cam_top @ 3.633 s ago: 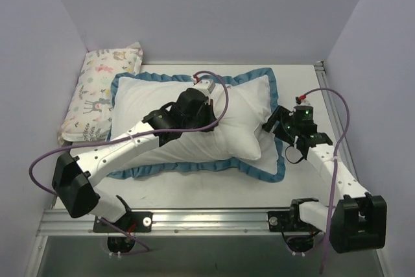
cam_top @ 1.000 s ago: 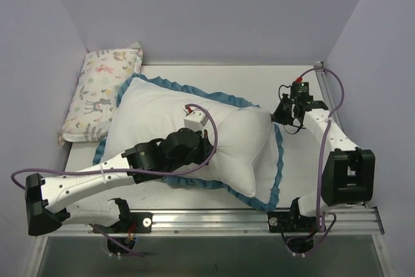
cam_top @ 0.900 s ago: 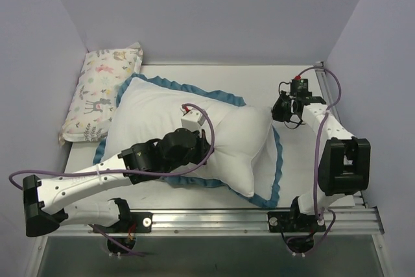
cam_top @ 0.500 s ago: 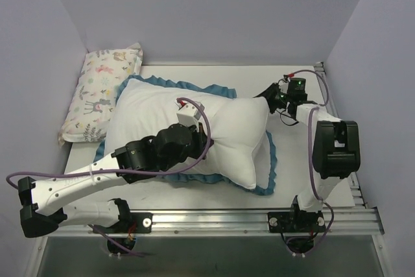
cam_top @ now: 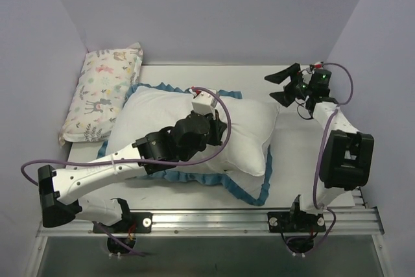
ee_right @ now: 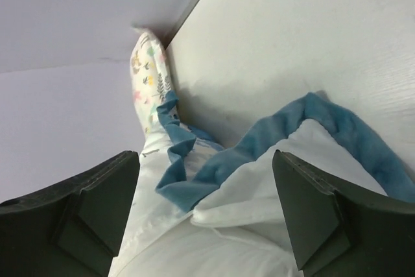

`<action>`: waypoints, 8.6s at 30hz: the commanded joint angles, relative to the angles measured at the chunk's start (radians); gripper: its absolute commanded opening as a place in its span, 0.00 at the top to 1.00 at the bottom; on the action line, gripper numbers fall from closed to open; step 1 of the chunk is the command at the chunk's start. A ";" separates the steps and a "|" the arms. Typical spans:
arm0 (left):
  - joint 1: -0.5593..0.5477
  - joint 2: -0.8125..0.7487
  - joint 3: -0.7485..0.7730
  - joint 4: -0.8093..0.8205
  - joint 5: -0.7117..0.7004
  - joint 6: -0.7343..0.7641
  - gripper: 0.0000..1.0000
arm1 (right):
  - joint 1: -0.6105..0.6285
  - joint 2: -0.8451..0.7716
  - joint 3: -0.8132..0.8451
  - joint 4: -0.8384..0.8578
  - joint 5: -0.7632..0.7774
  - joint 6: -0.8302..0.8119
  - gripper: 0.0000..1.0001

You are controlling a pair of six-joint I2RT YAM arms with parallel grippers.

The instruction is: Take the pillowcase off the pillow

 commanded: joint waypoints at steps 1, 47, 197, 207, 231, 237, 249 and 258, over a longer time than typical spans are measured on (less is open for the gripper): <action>0.038 -0.010 0.088 0.207 -0.074 -0.002 1.00 | 0.006 -0.153 0.135 -0.399 0.208 -0.241 0.13; 0.219 0.584 0.557 0.023 0.469 -0.041 1.00 | 0.234 -0.789 -0.481 -0.218 0.331 -0.325 0.30; 0.574 0.482 0.462 -0.197 0.557 0.261 0.11 | 0.414 -0.530 -0.274 -0.630 0.770 -0.543 0.19; 0.539 0.555 0.447 -0.220 0.530 0.283 0.11 | 0.414 -0.524 -0.522 -0.384 0.754 -0.443 1.00; 0.874 0.411 0.430 -0.389 0.165 0.149 1.00 | 0.196 -0.671 -0.340 -0.606 0.823 -0.529 1.00; 1.034 0.311 0.327 -0.350 0.185 0.099 1.00 | 0.104 -0.711 -0.208 -0.689 0.811 -0.531 1.00; 0.836 0.236 0.283 -0.270 0.343 0.215 0.35 | 0.248 -0.682 -0.105 -0.744 0.757 -0.594 0.85; 0.356 -0.103 -0.105 -0.342 -0.084 -0.010 0.14 | 0.346 -0.808 -0.044 -0.881 0.774 -0.670 0.12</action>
